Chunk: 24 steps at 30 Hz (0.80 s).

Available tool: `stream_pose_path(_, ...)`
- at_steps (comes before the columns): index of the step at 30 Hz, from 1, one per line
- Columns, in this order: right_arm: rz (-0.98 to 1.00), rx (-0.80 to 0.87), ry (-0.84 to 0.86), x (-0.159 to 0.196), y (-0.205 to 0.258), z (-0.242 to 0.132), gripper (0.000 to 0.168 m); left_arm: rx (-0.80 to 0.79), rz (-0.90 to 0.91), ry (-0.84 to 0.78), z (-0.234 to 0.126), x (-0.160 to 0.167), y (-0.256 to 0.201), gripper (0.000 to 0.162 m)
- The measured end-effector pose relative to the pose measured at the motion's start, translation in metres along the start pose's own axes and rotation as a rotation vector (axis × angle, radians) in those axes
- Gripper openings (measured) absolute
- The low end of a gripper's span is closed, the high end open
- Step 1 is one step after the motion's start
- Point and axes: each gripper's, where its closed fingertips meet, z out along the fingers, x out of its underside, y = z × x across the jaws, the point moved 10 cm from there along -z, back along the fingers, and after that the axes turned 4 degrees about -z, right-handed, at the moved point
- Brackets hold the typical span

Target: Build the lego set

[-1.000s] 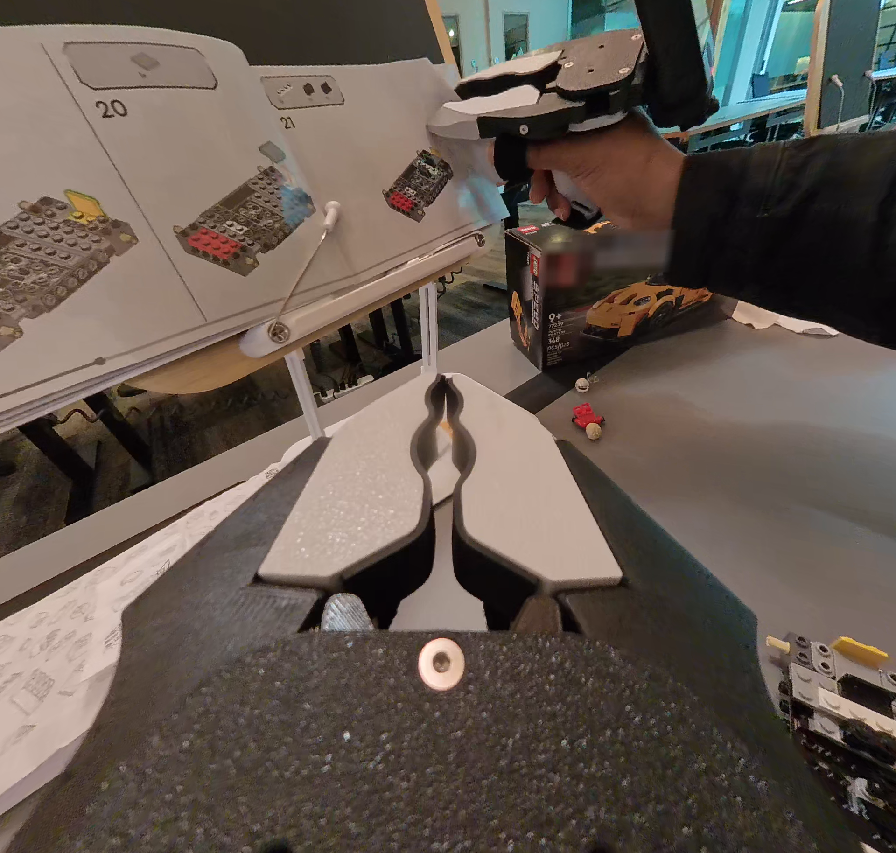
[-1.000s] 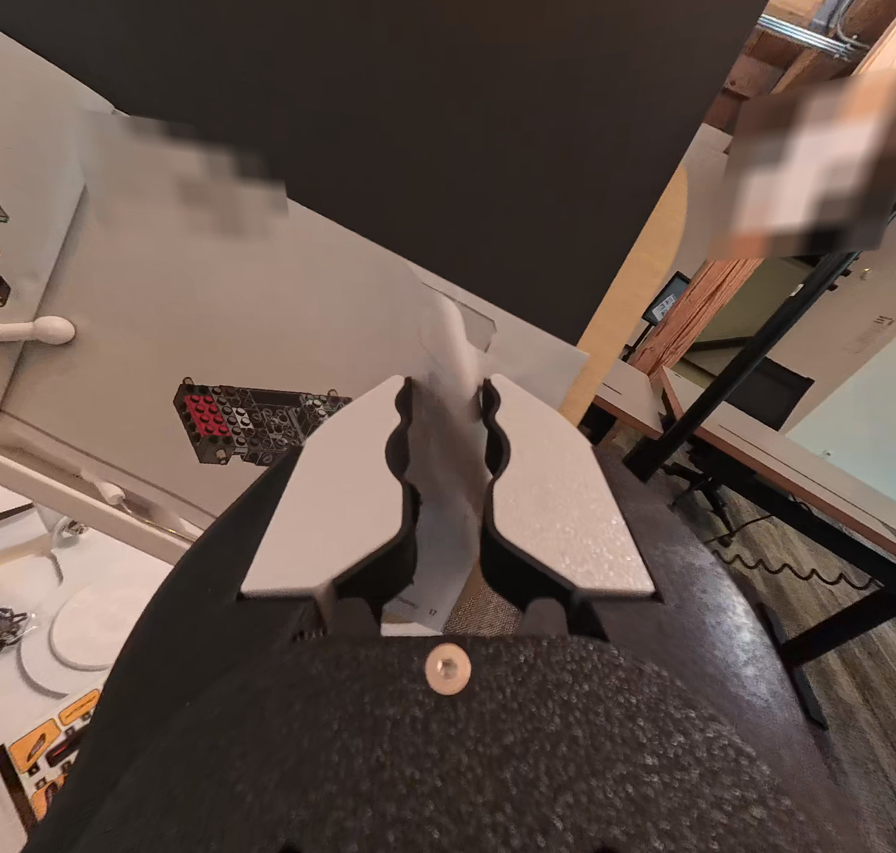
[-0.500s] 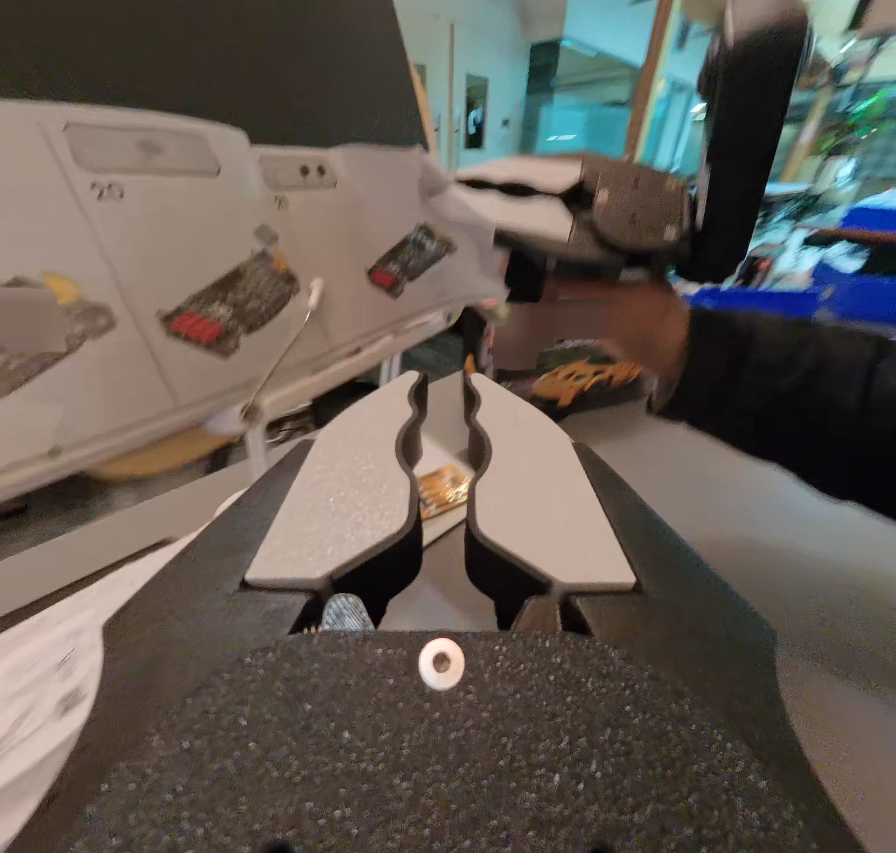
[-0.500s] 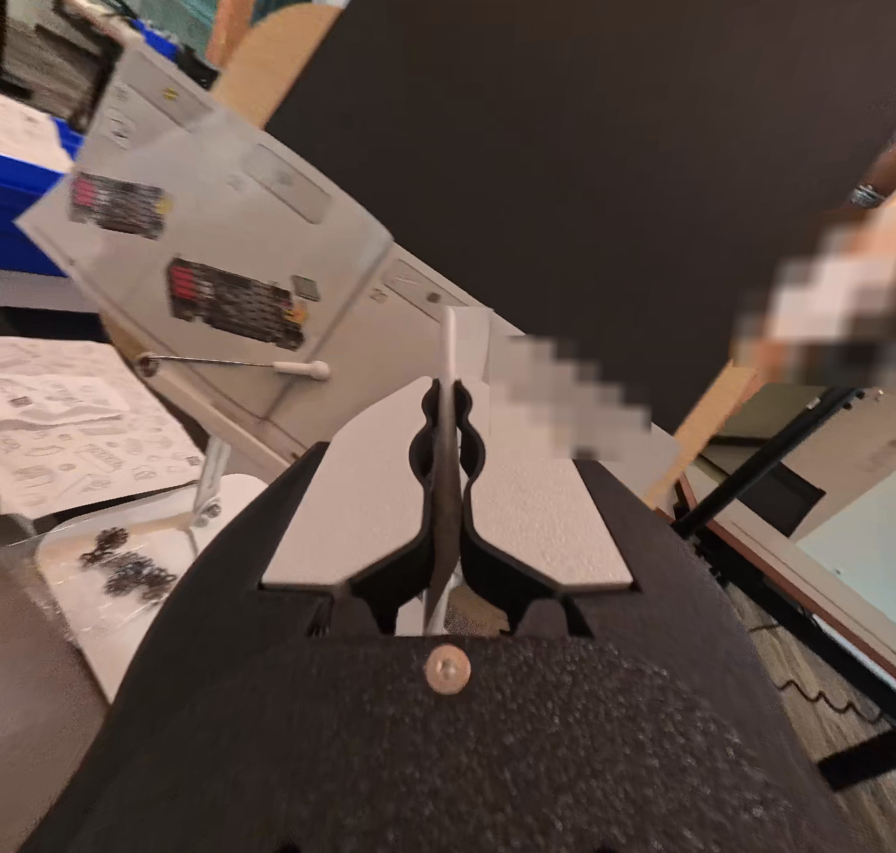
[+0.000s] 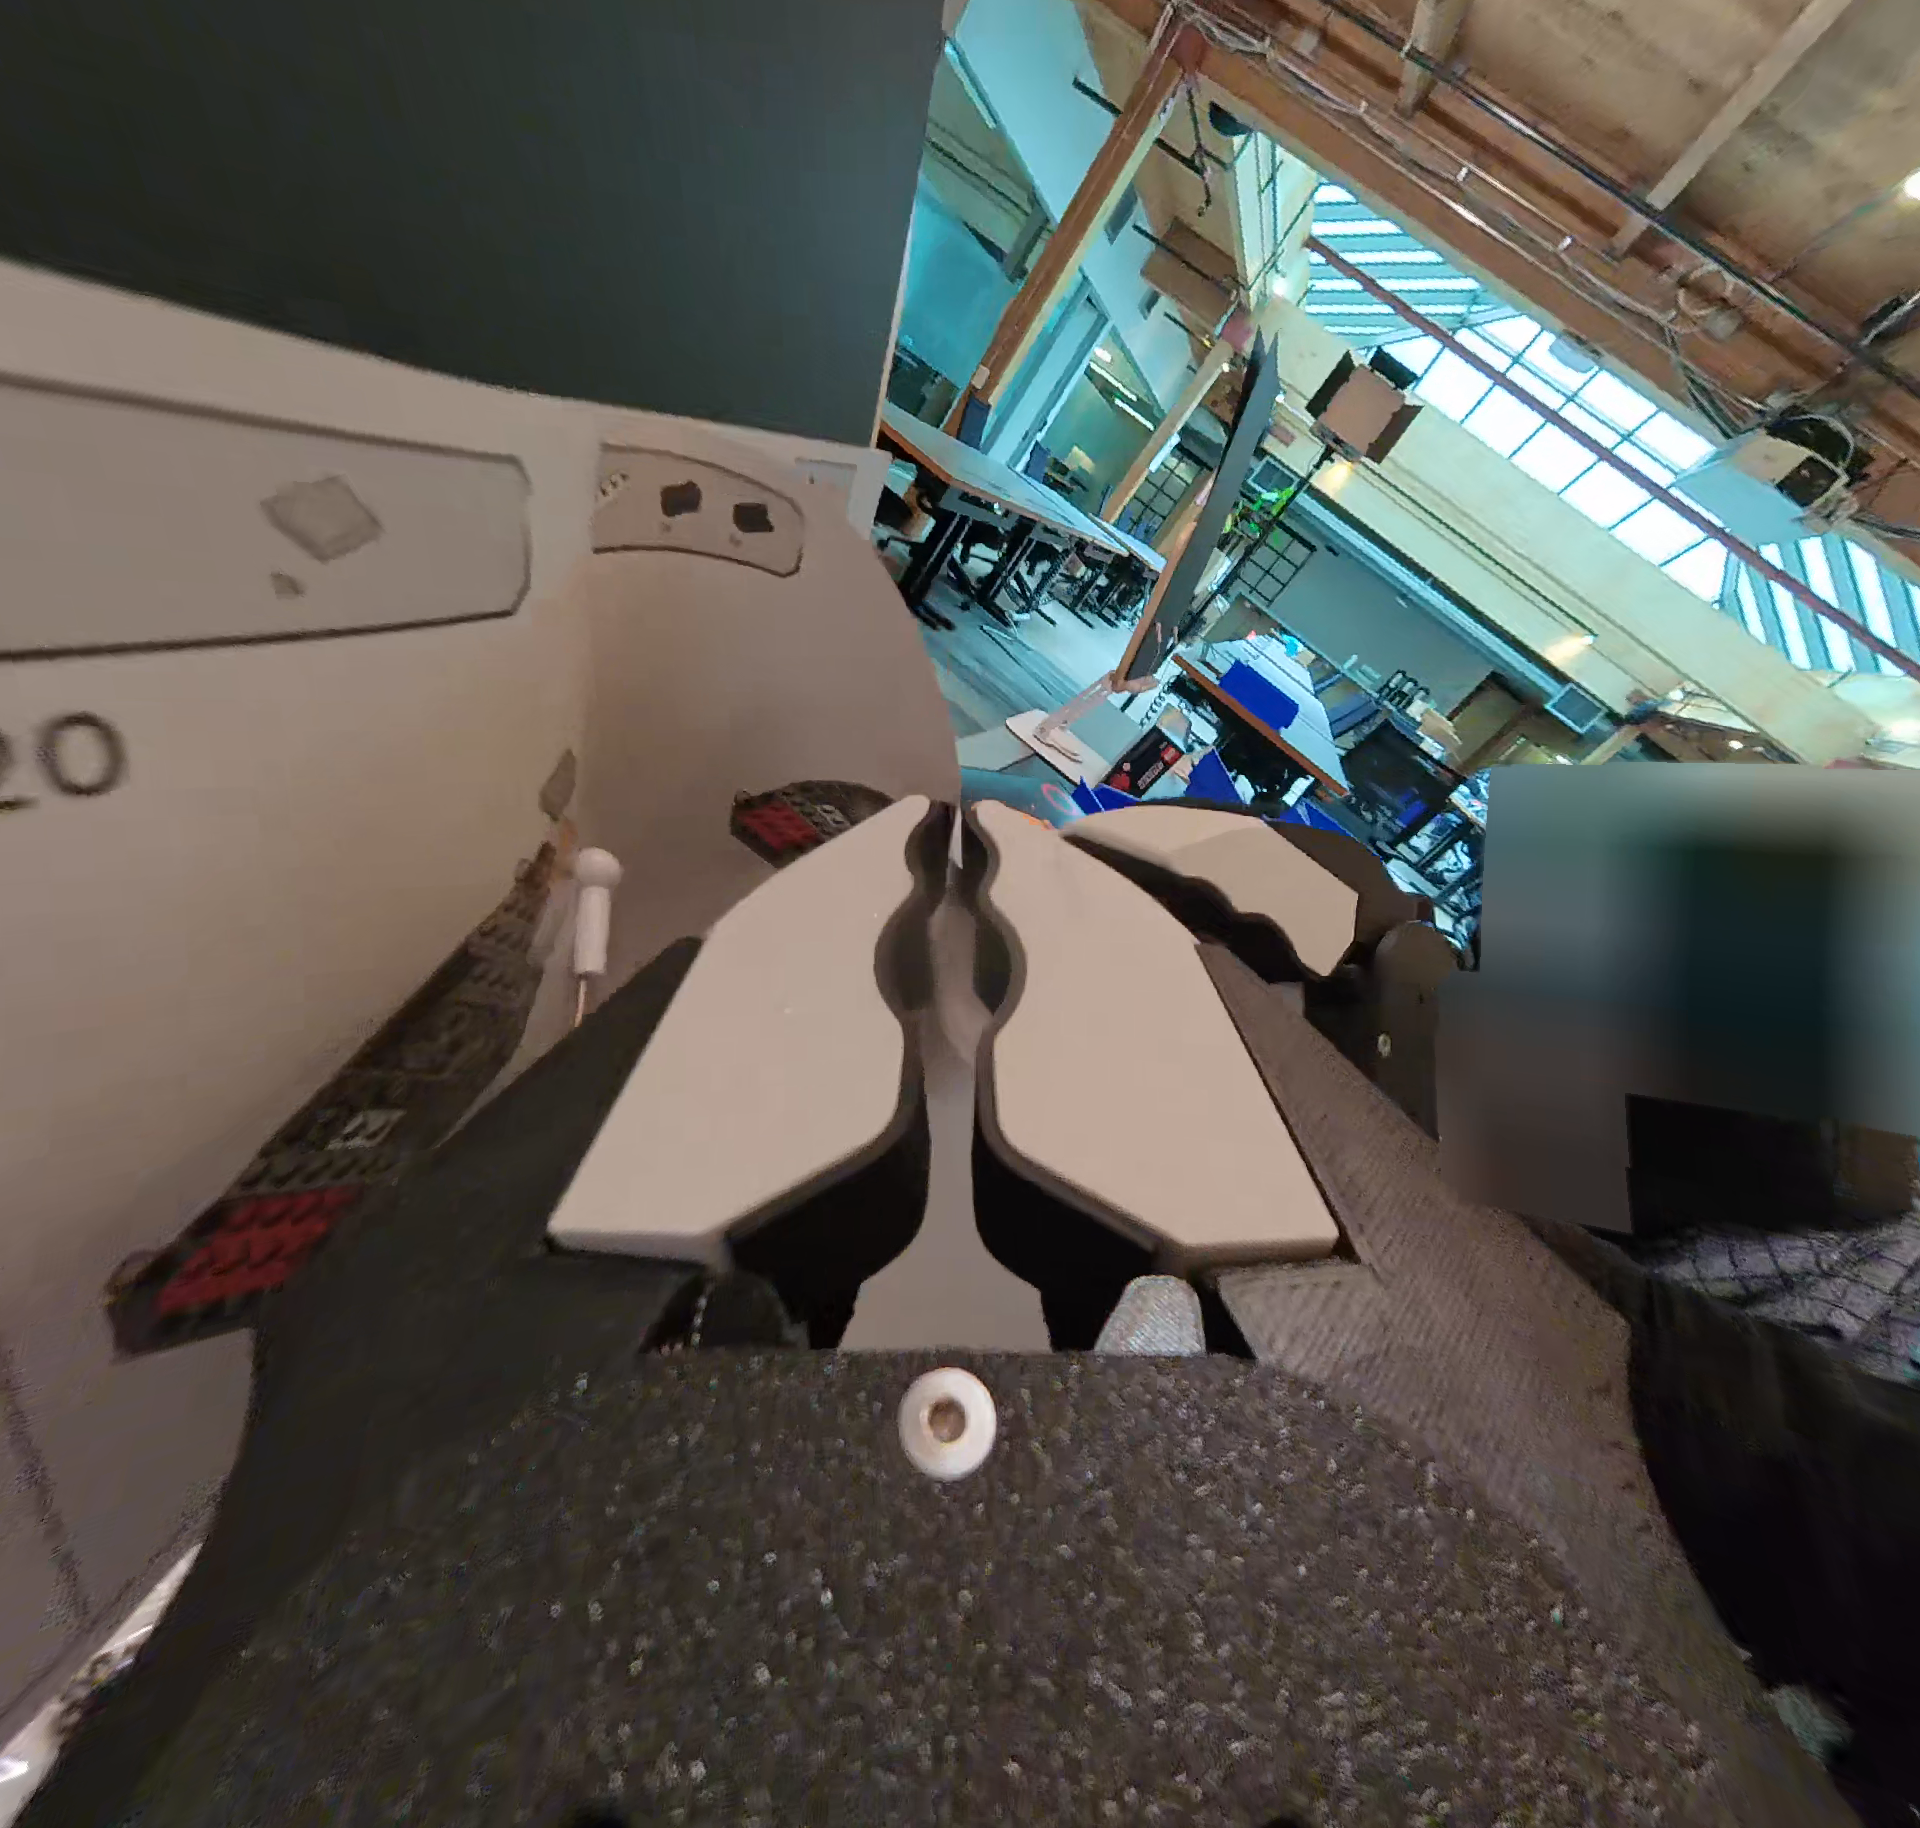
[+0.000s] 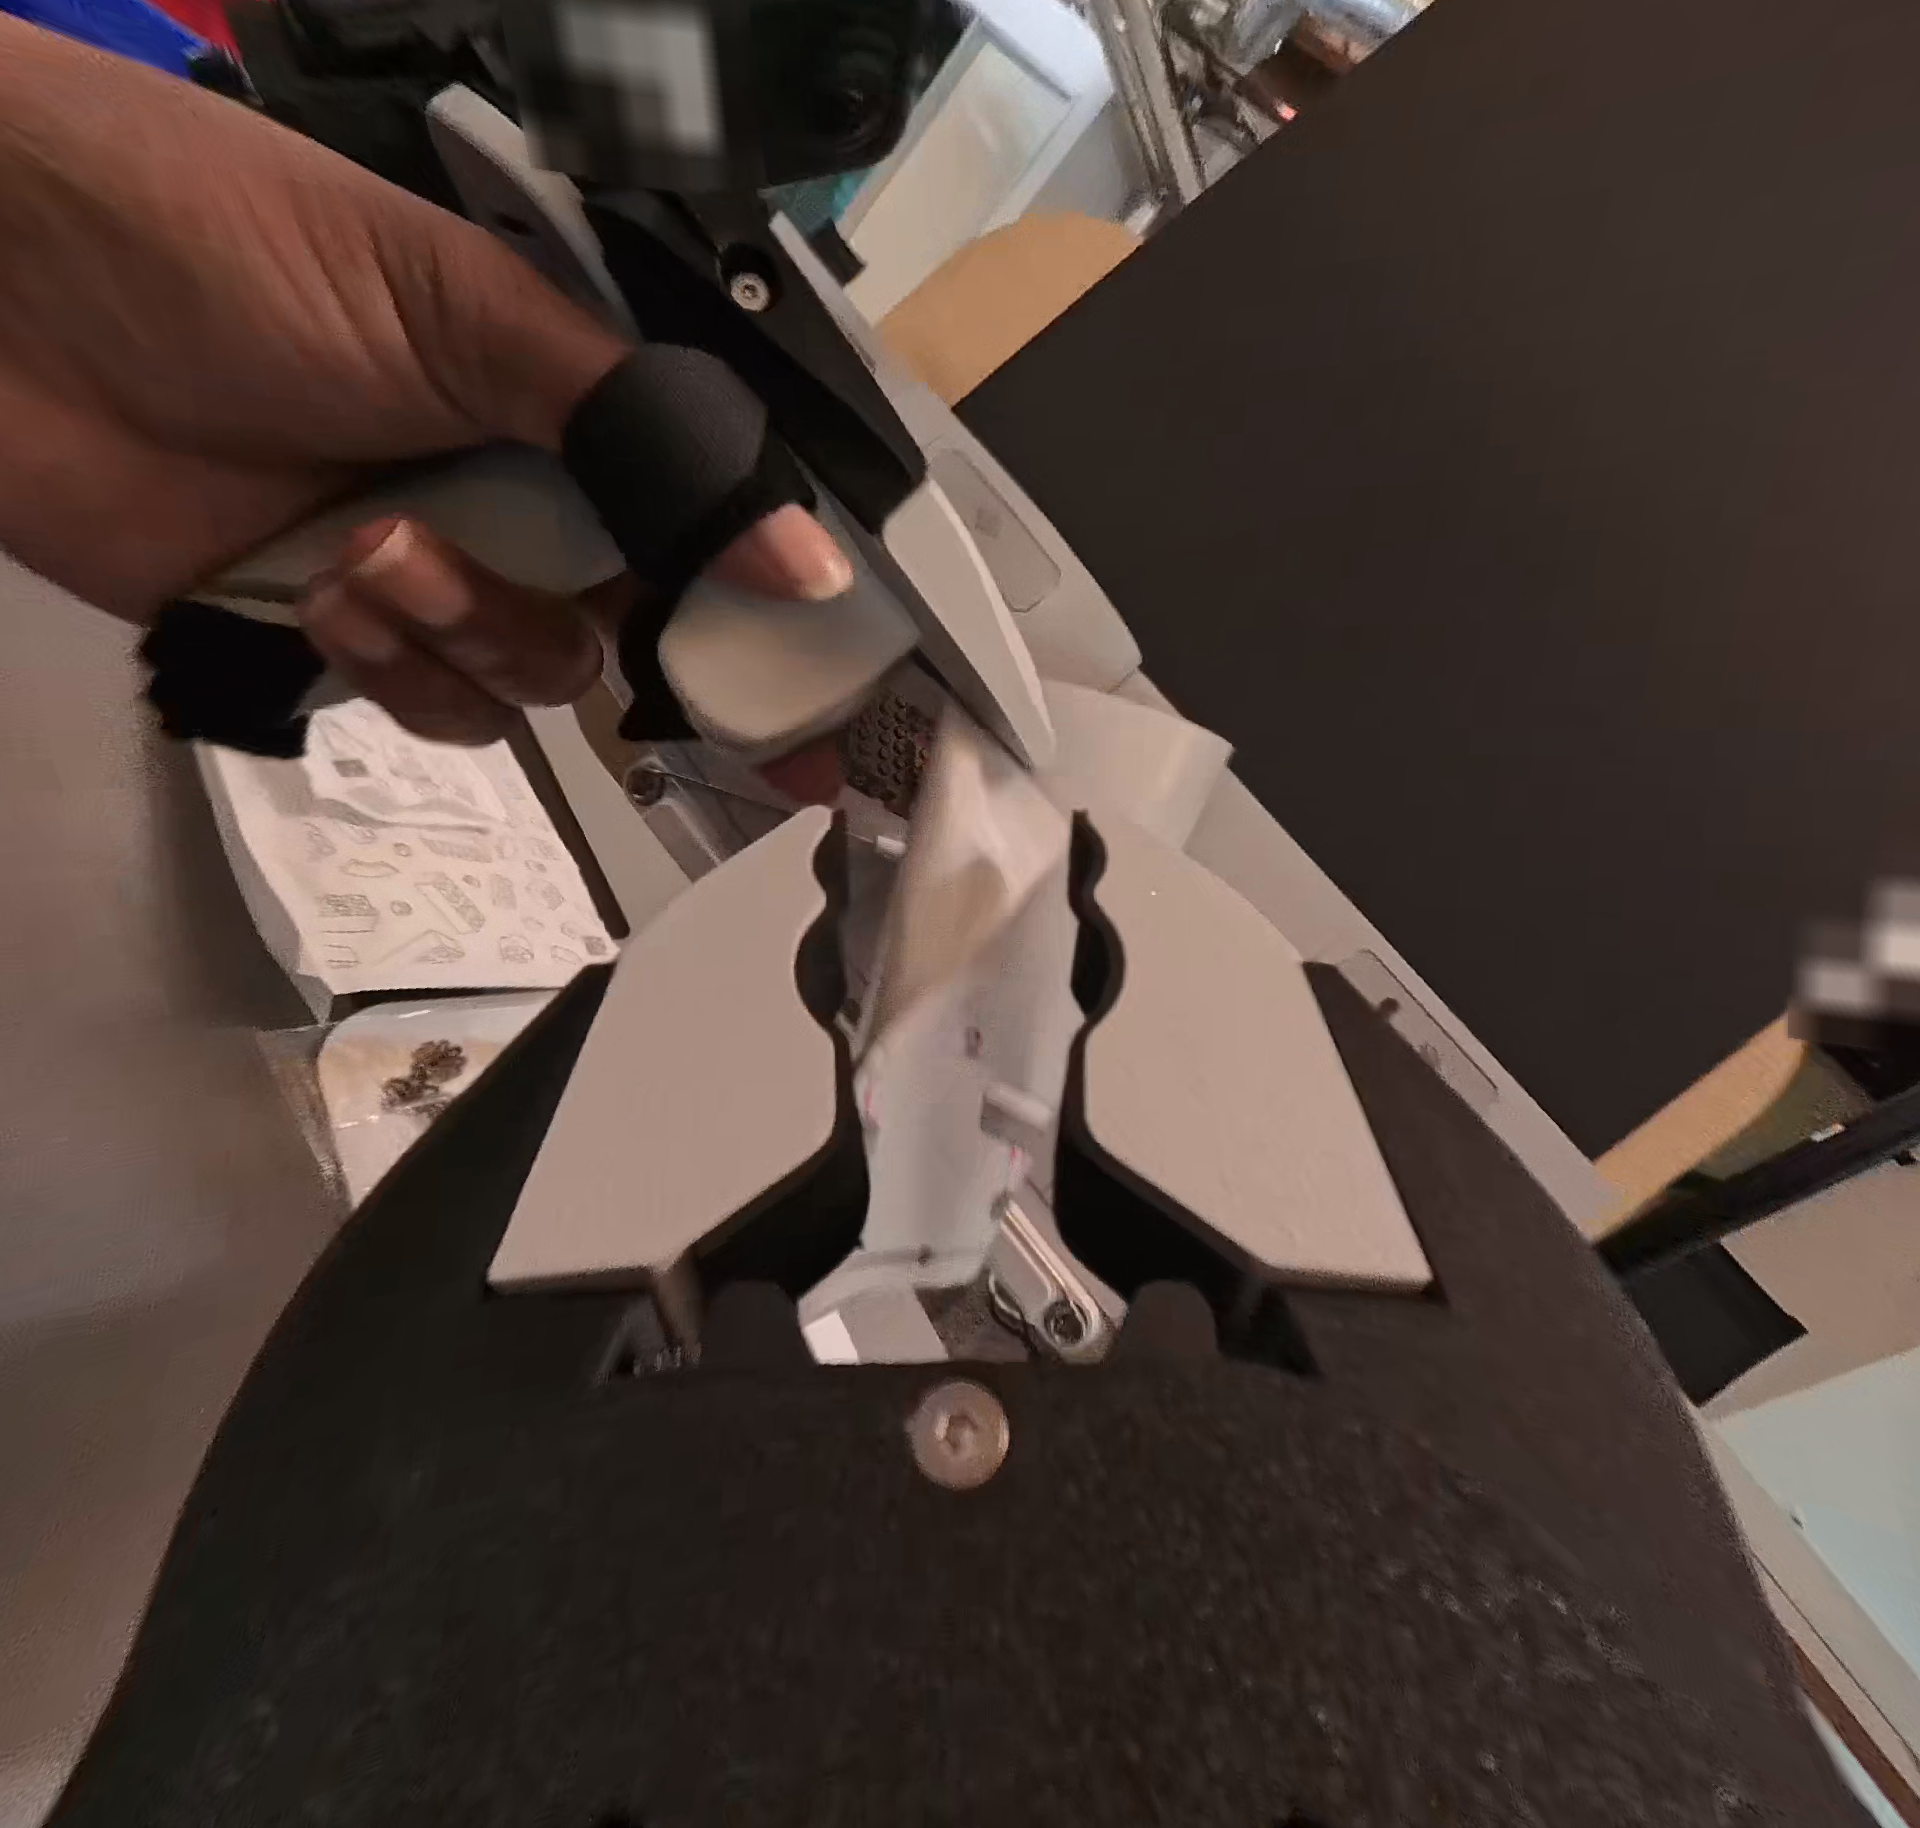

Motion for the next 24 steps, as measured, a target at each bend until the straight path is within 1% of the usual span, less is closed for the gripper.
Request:
stream_pose_path(1, 0.014, 0.002, -0.015, 0.002, -0.001, -0.008, 0.044, 0.005, 0.001, -0.012, -0.005, -0.002, -0.001, 0.001)
stream_pose_path(3, 0.03, -0.029, 0.001, 0.012, 0.0, -0.015, 0.059, 0.016, -0.008, -0.022, -0.012, -0.007, -0.003, 0.001)
stream_pose_path(5, 0.013, -0.055, 0.035, 0.021, 0.011, -0.012, 0.046, 0.015, -0.008, -0.018, -0.013, -0.01, -0.006, 0.001)
stream_pose_path(6, -0.034, -0.044, 0.054, 0.023, 0.018, -0.008, 0.039, 0.012, -0.005, -0.017, -0.013, -0.01, -0.007, 0.0)
stream_pose_path(8, -0.168, 0.061, 0.064, 0.021, 0.028, -0.002, 0.026, 0.012, 0.002, -0.033, -0.012, -0.012, -0.011, 0.0)
stream_pose_path(9, -0.201, 0.099, 0.057, 0.019, 0.031, 0.001, 0.019, 0.011, 0.008, -0.048, -0.013, -0.015, -0.012, 0.0)
stream_pose_path(11, -0.212, 0.164, 0.06, 0.017, 0.034, 0.004, 0.006, 0.003, 0.03, -0.063, -0.018, -0.02, -0.014, 0.001)
stream_pose_path(12, -0.196, 0.171, 0.044, 0.017, 0.036, 0.003, 0.0, 0.002, 0.048, -0.063, -0.022, -0.023, -0.015, 0.002)
stream_pose_path(13, -0.167, 0.168, 0.03, 0.016, 0.036, 0.002, 0.0, -0.009, 0.076, -0.07, -0.027, -0.024, -0.016, 0.008)
stream_pose_path(15, -0.078, 0.176, -0.003, 0.016, 0.031, -0.003, 0.0, -0.066, 0.168, -0.09, -0.04, -0.024, -0.014, 0.016)
stream_pose_path(16, -0.007, 0.176, -0.026, 0.015, 0.026, -0.005, 0.0, -0.114, 0.227, -0.095, -0.046, -0.021, -0.012, 0.021)
stream_pose_path(17, 0.072, 0.173, -0.042, 0.015, 0.019, -0.008, 0.0, -0.173, 0.307, -0.08, -0.051, -0.017, -0.009, 0.022)
stream_pose_path(19, 0.205, 0.134, -0.089, 0.013, 0.007, -0.012, 0.0, -0.332, 0.539, 0.028, -0.049, -0.003, -0.005, 0.022)
stream_pose_path(22, 0.339, 0.072, -0.139, 0.007, -0.001, -0.013, 0.0, -0.572, 0.891, 0.243, -0.027, 0.017, -0.003, 0.018)
stream_pose_path(24, 0.391, 0.046, -0.154, 0.004, -0.003, -0.012, 0.0, -0.646, 0.987, 0.339, -0.008, 0.022, -0.002, 0.016)
